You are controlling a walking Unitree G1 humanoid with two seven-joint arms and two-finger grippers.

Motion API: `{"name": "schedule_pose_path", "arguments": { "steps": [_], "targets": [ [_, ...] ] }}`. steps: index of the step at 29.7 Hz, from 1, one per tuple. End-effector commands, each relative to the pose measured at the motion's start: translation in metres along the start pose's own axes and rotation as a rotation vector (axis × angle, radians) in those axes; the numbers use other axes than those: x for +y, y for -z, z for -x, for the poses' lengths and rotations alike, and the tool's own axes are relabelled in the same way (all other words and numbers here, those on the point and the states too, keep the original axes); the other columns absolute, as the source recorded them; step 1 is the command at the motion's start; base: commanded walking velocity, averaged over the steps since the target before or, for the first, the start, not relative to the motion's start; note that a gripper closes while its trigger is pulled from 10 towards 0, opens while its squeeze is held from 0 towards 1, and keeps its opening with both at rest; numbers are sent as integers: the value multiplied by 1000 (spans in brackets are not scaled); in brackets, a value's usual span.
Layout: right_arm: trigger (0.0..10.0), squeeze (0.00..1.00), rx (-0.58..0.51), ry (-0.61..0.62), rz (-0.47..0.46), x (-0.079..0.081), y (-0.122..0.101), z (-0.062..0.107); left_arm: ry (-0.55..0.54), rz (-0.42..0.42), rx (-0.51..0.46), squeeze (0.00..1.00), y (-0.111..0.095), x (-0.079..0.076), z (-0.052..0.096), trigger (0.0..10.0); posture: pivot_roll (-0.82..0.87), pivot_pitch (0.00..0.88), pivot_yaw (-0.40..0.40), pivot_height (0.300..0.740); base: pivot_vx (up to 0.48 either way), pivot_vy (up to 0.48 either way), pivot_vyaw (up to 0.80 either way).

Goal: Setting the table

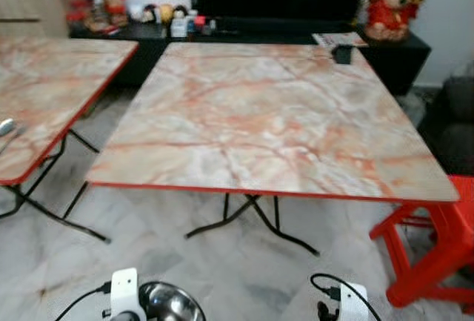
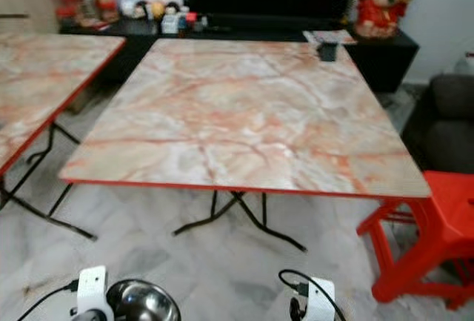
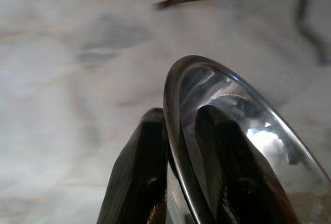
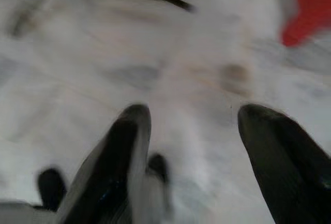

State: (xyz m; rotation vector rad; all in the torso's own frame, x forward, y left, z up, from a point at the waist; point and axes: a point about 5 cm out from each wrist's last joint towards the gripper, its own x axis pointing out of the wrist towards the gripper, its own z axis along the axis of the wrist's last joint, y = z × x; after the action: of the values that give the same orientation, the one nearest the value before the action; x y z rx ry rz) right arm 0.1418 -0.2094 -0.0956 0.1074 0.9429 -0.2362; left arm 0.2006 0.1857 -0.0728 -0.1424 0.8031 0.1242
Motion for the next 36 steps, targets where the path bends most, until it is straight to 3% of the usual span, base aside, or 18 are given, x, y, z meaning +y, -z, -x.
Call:
{"name": "schedule_pose_path", "arguments": {
  "steps": [1,16,25,26,28,29,30,36],
  "targets": [
    [10000,0,-49,-23,-1,10,-14,-3,-32,-23,-8,0,-3,15,1,10000,-15,0,-35,740,251,-307,0],
    [10000,0,-52,-18,-4,8,-16,-4,-48,13,-34,0,-7,14,1,10000,-14,0,-49,740,252,-306,0],
    [10000,0,-51,-15,-8,8,-16,-4,-136,52,-47,0,-3,31,5,10000,-12,0,-51,740,28,-32,0],
    [10000,0,-50,-14,-9,8,-16,-4,-217,63,-59,0,2,44,9,10000,-7,0,-53,740,0,0,0],
    [10000,0,-49,-14,-9,8,-16,-4,-257,77,-68,0,3,51,12,10000,-5,0,-55,740,0,0,0],
    [10000,0,-50,-14,-10,8,-17,-4,-329,126,-98,0,3,62,16,10000,1,0,-62,740,0,0,0],
    [10000,0,-50,-16,-6,8,-17,-4,-393,171,-143,0,-2,74,19,10000,3,0,-63,740,0,0,0],
    [10000,0,-50,-24,9,8,-20,-5,-581,225,-305,0,-25,107,32,10000,32,0,-82,740,0,0,0]
  ]
}}
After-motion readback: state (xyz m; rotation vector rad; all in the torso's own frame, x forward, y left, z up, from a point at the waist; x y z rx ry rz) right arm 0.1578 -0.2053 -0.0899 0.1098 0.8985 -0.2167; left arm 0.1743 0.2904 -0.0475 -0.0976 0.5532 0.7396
